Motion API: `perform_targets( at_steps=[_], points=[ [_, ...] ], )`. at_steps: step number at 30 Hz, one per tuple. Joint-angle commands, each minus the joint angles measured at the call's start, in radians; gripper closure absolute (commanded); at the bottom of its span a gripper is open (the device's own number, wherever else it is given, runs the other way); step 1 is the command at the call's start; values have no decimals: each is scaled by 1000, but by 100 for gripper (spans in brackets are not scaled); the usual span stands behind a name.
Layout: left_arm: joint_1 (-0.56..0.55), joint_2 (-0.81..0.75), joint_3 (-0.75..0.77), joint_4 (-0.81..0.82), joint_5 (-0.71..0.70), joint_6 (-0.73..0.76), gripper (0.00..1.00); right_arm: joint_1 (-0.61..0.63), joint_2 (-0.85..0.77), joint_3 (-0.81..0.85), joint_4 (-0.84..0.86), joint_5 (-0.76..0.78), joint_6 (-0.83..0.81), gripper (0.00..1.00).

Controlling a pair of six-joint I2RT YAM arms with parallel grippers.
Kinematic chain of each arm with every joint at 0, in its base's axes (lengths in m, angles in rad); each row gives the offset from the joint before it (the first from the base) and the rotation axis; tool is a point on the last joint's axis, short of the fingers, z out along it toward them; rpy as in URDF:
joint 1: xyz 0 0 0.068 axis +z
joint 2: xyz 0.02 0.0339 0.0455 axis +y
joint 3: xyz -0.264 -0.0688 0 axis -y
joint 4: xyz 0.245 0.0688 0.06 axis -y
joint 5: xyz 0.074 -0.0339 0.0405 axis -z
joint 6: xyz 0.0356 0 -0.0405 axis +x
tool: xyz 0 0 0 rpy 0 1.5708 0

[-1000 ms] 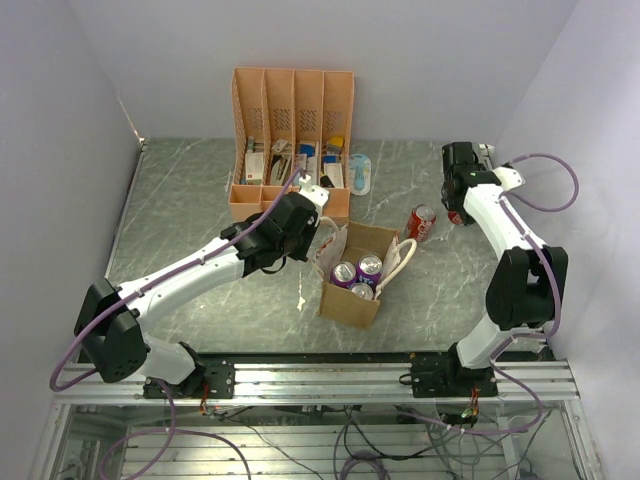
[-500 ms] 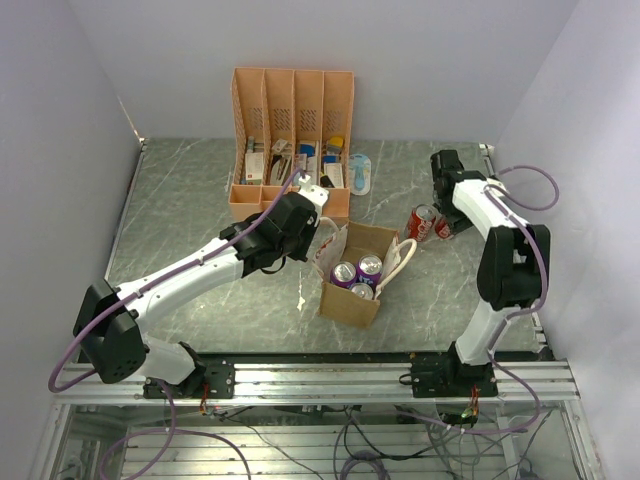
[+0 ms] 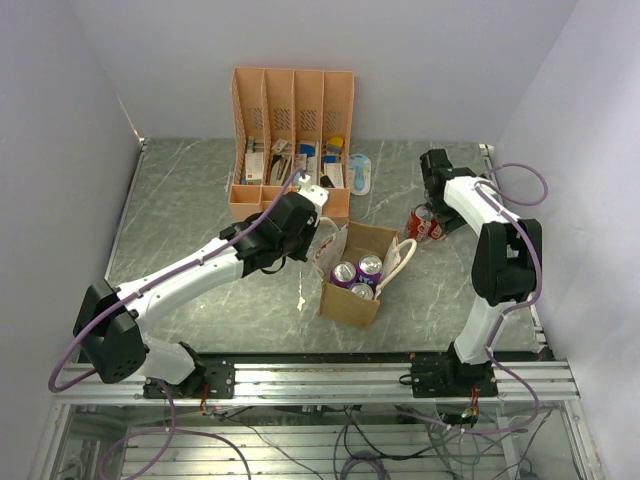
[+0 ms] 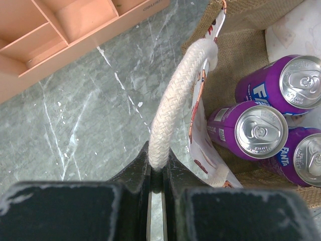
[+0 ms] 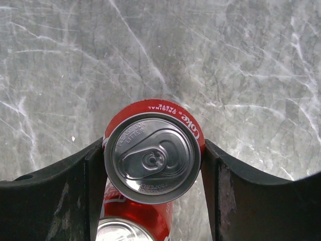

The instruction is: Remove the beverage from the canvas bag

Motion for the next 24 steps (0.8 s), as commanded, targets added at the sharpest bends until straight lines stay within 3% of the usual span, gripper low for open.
perform_targets(
  at_steps=[1, 6, 17, 24],
  points=[
    [9, -19, 33, -10, -10, 19, 93, 13, 19, 66, -73, 36, 48, 100],
    [9, -21, 32, -9, -9, 18, 93, 19, 51, 98, -104, 24, 44, 94],
    [9, -19, 32, -9, -9, 18, 93, 24, 49, 98, -89, 39, -1, 29],
    [9, -16, 32, -9, -9, 19, 93, 27, -10, 78, -48, 43, -58, 12]
  ],
)
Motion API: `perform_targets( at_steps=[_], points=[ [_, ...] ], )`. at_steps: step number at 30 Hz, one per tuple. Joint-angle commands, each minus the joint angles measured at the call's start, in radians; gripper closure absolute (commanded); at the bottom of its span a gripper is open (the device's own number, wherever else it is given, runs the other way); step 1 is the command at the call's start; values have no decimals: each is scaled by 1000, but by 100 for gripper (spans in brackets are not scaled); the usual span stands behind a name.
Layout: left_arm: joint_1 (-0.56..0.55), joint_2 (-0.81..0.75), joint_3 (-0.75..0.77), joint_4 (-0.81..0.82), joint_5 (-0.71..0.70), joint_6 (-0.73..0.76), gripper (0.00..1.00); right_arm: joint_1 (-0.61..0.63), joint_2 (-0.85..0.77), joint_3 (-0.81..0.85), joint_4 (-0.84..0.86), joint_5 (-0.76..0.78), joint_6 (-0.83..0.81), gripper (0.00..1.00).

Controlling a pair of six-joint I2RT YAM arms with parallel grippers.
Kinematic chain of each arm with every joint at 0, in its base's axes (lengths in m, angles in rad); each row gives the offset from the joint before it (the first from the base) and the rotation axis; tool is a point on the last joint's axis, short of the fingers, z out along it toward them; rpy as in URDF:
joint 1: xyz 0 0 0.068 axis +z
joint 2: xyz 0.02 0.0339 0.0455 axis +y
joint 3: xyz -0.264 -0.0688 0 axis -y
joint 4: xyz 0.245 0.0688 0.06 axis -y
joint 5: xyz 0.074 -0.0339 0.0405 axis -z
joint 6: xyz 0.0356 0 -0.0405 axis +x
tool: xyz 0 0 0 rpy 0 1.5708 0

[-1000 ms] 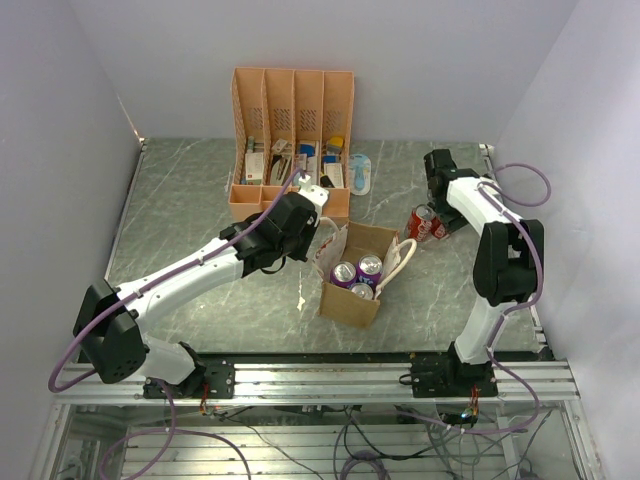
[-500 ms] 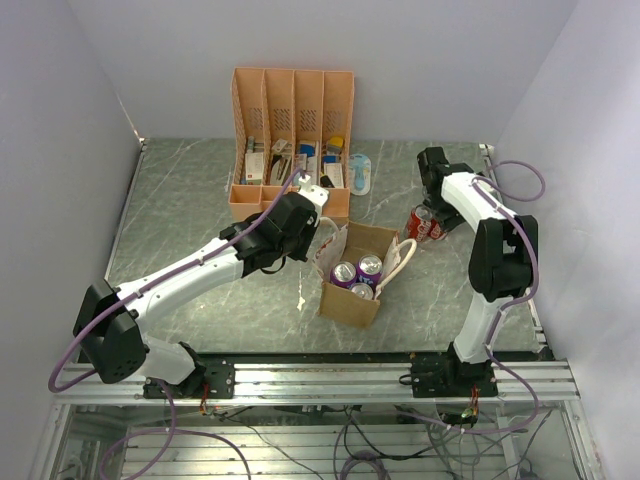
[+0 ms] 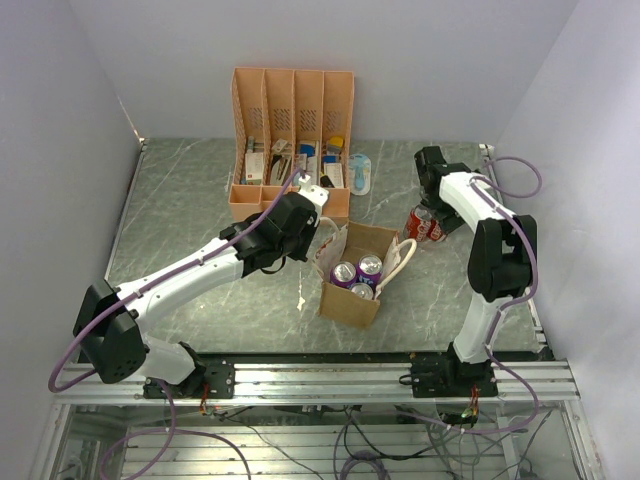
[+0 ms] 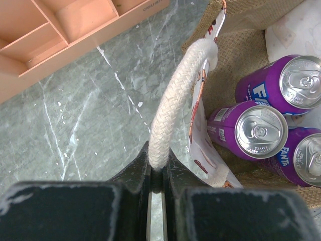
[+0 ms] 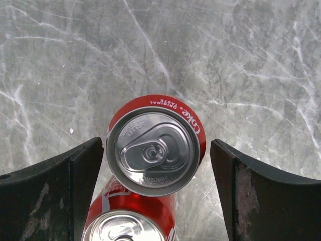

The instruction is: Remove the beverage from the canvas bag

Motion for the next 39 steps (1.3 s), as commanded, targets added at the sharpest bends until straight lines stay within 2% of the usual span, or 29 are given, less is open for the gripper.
perform_targets(
  at_steps=[1, 5, 10, 17, 19, 22, 24, 27, 30, 34, 39],
  points=[
    [10, -15, 32, -9, -7, 20, 93, 6, -68, 4, 23, 37, -42, 11],
    [9, -9, 35, -8, 0, 21, 93, 7, -134, -18, 40, 14, -100, 6],
    [9, -10, 35, -9, -1, 23, 93, 6, -245, -63, 54, -37, -269, 4],
    [9, -11, 34, -9, -6, 27, 93, 7, -339, -99, 99, -156, -679, 2],
    [9, -7, 34, -10, -2, 26, 93, 8, -392, -137, 139, -198, -742, 2],
    [9, 1, 33, -9, 5, 26, 93, 10, -561, -261, 277, -367, -854, 1],
    [9, 10, 36, -8, 11, 25, 93, 11, -686, -336, 391, -562, -923, 1],
    [9, 18, 38, -14, 16, 23, 93, 30, -800, -366, 477, -741, -959, 0],
    [9, 7, 31, -11, 8, 19, 93, 118, -777, -294, 429, -804, -989, 0],
    [9, 8, 36, -9, 22, 21, 93, 328, -678, -187, 291, -703, -982, 0],
    [9, 4, 35, -7, 31, 18, 93, 508, -639, -234, 268, -657, -914, 0]
  ],
)
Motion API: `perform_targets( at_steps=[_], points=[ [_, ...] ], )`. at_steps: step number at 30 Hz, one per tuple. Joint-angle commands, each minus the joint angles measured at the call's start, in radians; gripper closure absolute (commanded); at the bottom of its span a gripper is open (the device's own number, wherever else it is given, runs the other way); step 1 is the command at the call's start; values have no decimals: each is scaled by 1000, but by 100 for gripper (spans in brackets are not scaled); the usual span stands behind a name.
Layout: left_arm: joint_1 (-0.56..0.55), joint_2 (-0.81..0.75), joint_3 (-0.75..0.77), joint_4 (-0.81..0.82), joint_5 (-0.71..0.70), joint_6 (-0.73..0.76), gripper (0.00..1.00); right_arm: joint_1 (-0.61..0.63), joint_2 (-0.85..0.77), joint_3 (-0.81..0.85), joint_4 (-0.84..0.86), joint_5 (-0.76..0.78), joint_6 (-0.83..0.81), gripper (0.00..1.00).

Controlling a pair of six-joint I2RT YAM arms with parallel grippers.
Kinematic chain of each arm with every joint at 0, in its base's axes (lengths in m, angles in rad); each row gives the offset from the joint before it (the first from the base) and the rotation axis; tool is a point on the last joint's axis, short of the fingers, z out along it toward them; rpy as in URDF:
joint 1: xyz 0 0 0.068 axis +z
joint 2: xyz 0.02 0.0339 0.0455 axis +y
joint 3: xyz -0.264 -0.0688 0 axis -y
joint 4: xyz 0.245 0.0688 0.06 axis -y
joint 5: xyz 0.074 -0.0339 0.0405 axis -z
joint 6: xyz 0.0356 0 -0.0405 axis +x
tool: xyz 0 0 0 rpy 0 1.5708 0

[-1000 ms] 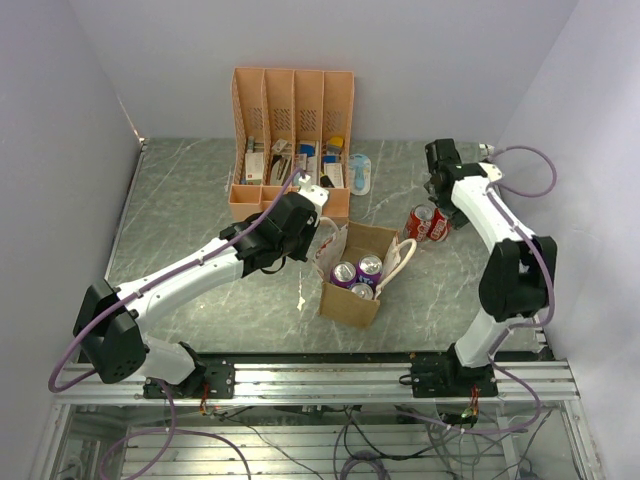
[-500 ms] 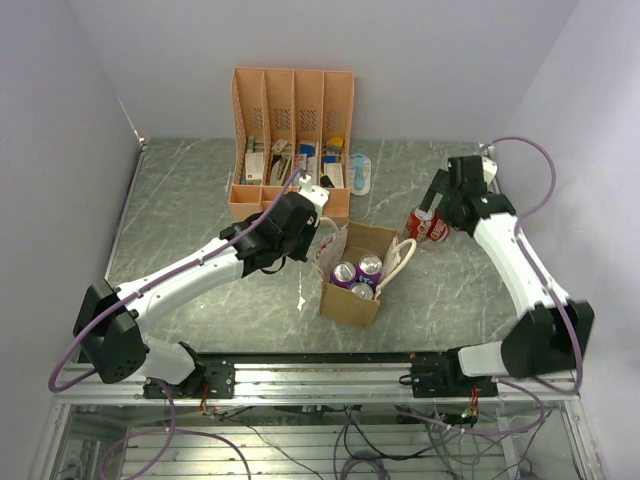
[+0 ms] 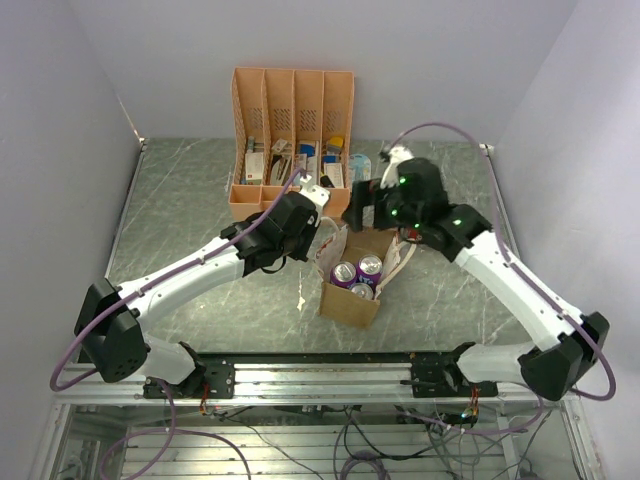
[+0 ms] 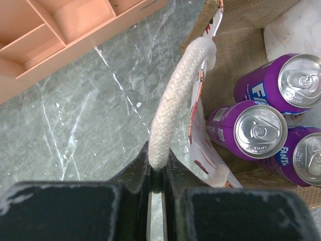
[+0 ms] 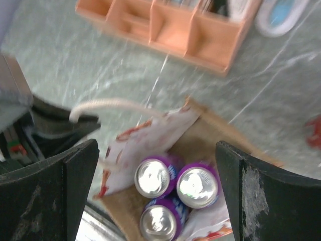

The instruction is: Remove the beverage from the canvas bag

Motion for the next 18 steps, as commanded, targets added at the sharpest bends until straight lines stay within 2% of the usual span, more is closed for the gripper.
perform_targets(
  at_steps=[1, 7, 15, 16, 18],
  points=[
    [8, -4, 32, -5, 25, 11, 93, 112, 35, -43, -90, 52, 45, 0],
    [8, 1, 31, -5, 33, 9, 93, 237, 152, -21, -246, 317, 126, 1],
    [8, 11, 33, -9, 24, 12, 93, 261, 176, -48, -314, 470, 222, 1],
    [8, 11, 35, -10, 23, 13, 93, 261, 180, -45, -332, 508, 272, 0],
    [8, 13, 35, -12, 15, 13, 93, 262, 187, -41, -380, 590, 472, 0]
  ],
)
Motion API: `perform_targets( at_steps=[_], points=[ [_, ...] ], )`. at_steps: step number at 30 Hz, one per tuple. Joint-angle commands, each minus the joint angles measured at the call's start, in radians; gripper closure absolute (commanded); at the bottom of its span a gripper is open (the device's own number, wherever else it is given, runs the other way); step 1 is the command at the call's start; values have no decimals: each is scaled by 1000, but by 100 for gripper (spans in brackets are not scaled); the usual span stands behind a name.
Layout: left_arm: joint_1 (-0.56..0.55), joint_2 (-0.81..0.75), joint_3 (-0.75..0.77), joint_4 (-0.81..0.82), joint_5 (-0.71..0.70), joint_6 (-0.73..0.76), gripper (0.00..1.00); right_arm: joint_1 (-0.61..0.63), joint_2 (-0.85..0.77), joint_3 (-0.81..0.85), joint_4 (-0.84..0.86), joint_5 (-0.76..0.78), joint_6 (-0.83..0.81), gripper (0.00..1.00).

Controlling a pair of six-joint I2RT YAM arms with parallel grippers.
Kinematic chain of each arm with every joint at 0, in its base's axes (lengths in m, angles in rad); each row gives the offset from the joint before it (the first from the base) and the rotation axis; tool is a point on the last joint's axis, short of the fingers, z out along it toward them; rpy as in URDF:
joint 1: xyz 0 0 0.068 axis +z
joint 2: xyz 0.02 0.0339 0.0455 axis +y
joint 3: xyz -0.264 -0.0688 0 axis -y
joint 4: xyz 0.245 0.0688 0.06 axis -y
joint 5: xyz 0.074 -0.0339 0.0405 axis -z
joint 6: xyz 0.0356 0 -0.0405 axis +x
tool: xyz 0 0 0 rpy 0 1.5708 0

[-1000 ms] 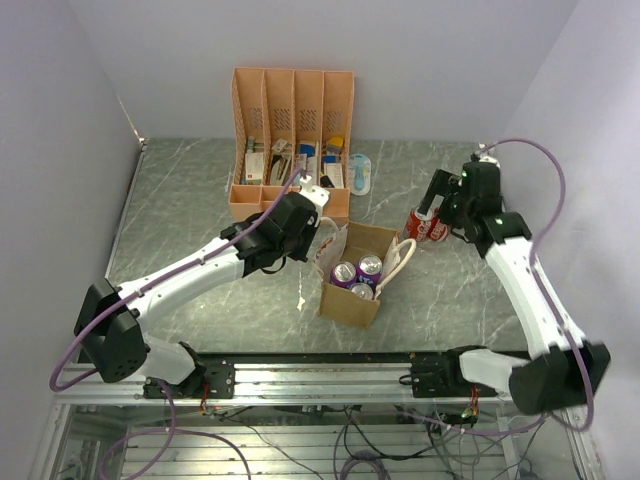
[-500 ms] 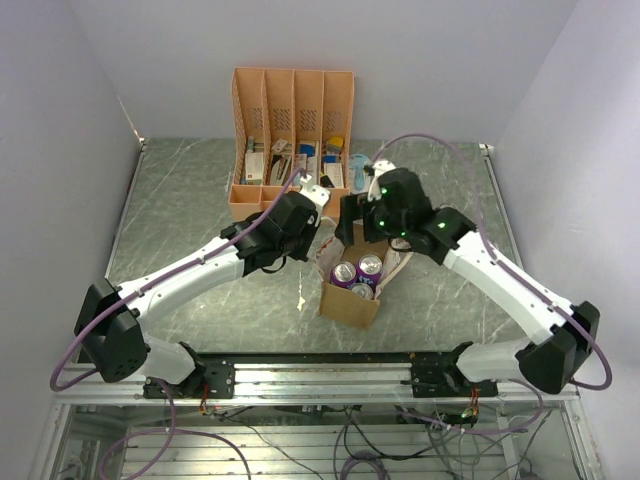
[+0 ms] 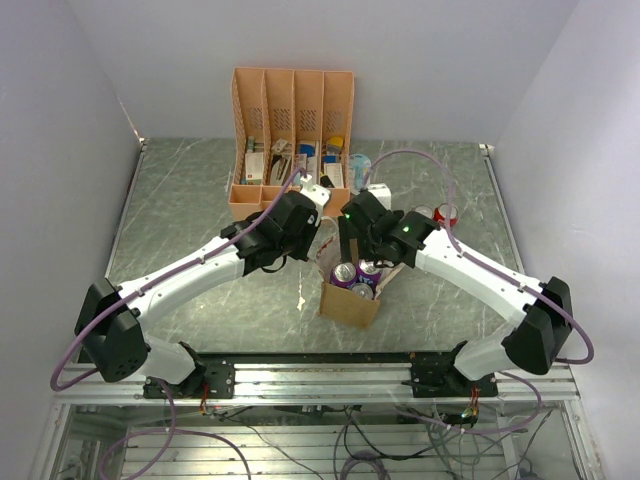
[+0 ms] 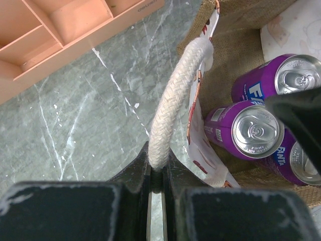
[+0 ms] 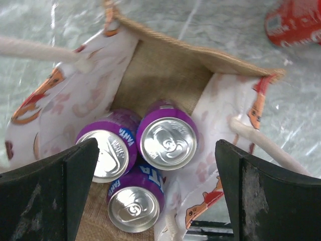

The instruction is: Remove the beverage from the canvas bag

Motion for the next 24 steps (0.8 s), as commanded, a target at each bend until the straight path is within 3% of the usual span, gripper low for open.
perform_targets(
  at_steps=[1, 5, 24],
  points=[
    [6, 10, 29, -14, -6, 14, 93, 2, 6, -13, -93, 177, 323, 0],
    [6, 2, 27, -14, -21, 15, 93, 1, 54, -20, -119, 124, 446, 0],
    [-2, 5, 26, -16, -20, 13, 93, 1, 152, -94, -80, 95, 481, 0]
  ],
)
